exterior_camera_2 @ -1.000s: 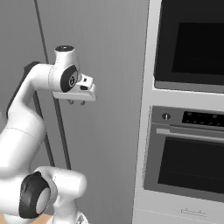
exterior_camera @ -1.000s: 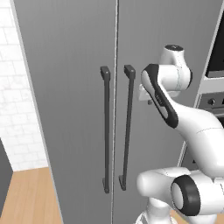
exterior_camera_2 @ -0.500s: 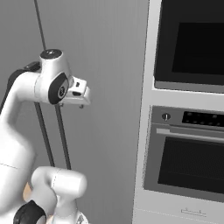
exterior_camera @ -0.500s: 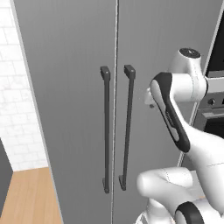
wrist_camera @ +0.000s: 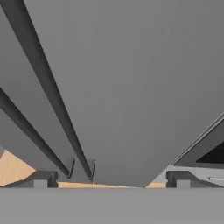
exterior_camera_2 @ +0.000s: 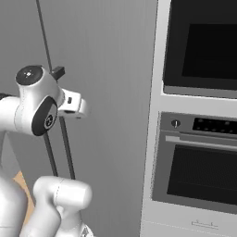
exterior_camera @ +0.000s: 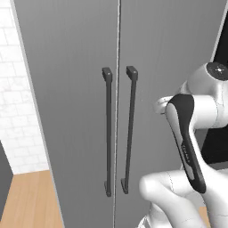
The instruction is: Take the strawberry from the fridge and place it on top of the pancake, located on the dining counter.
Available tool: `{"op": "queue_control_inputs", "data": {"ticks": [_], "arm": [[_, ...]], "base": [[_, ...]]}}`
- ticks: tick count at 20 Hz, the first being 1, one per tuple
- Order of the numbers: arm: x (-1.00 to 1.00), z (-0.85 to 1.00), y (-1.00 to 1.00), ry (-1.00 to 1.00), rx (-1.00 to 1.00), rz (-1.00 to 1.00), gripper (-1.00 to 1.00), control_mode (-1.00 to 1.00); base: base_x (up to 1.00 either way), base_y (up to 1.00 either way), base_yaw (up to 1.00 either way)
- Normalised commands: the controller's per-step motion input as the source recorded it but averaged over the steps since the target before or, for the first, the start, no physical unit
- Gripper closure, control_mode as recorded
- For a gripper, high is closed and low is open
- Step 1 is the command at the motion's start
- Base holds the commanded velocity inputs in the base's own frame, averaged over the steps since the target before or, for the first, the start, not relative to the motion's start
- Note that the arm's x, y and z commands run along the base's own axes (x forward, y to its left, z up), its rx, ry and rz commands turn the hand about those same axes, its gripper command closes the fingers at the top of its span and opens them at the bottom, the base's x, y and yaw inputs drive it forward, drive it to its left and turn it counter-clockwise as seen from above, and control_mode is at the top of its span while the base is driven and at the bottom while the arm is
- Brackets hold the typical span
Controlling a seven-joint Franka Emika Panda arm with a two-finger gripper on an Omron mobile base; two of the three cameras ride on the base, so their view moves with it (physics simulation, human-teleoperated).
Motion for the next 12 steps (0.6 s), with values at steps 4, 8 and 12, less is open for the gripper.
{"op": "queue_control_inputs", "data": {"ticks": [4,8,12], "arm": [[-0.29,0.22,0.0,-0.11,0.0,0.0,-1.0,1.0],[0.0,0.0,0.0,0.0,0.0,0.0,-1.0,1.0],[0.0,0.0,0.0,0.0,0.0,0.0,-1.0,1.0]], "base": [[-0.08,0.01,0.0],[-0.32,0.3,0.0],[-0.36,0.58,0.0]]}}
